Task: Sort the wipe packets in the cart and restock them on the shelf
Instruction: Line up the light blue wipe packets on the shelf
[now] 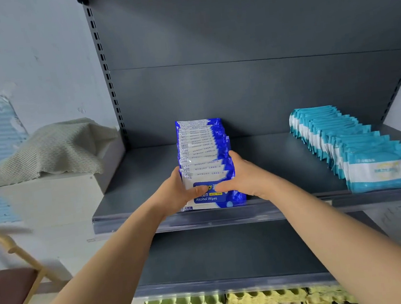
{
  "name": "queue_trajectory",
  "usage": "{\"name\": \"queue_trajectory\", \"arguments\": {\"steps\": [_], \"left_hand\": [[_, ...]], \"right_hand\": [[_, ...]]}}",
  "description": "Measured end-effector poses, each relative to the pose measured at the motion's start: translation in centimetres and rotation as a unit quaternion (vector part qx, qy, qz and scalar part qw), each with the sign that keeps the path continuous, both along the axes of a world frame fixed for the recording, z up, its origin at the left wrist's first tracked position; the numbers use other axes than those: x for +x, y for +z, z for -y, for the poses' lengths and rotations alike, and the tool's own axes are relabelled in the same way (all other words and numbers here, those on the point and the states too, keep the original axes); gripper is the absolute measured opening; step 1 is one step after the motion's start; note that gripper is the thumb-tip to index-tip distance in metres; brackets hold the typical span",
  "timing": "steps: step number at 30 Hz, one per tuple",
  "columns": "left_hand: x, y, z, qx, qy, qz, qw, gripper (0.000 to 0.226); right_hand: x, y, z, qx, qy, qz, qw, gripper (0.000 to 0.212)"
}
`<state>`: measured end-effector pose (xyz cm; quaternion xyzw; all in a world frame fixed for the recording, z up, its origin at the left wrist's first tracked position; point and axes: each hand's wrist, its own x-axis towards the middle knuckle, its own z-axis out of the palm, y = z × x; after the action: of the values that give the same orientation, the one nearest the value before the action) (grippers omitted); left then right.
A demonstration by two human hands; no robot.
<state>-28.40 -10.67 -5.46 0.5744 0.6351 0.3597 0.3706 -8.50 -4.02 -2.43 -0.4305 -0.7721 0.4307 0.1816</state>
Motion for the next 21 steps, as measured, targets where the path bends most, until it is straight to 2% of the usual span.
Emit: {"name": "queue_trajectory", "arguments": {"steps": [3, 6, 9, 12, 14, 17, 21], "left_hand": [[0.1, 0.2, 0.0, -0.003, 0.003, -0.015, 1.000, 0.062], [-0.3, 0.4, 0.3, -0.010, 0.009, -0.015, 1.000, 0.060], [-0.8, 0.1, 1.0, 0.000, 0.003, -0.050, 0.999, 0.061], [-0.7, -0.2, 1.2, 0.025, 0.010, -0.069, 0.997, 0.072], [-0.5, -0.2, 1.4, 0.042, 0.013, -0.064, 0.997, 0.081], [-0.3, 0.1, 1.5, 0.047, 0.005, -0.078, 0.996, 0.093], [0.3, 0.6, 1.2, 0.038, 0.020, -0.138, 0.990, 0.083]], "right_hand": [[0.0, 0.4, 0.1, 0.007, 0.003, -0.001, 1.000, 0.091], [1.1, 1.0, 0.5, -0.008, -0.022, -0.017, 1.000, 0.066], [2.2, 0.2, 0.5, -0.011, -0.042, -0.009, 0.999, 0.055], [2.3, -0.6, 0.6, 0.027, -0.073, 0.022, 0.997, 0.046], [2.2, -0.6, 0.8, 0.044, -0.081, 0.008, 0.996, 0.055], [1.9, -0.2, 0.9, 0.073, -0.072, -0.009, 0.995, 0.078], [0.9, 0.0, 0.7, 0.119, -0.067, 0.026, 0.990, 0.072]]}}
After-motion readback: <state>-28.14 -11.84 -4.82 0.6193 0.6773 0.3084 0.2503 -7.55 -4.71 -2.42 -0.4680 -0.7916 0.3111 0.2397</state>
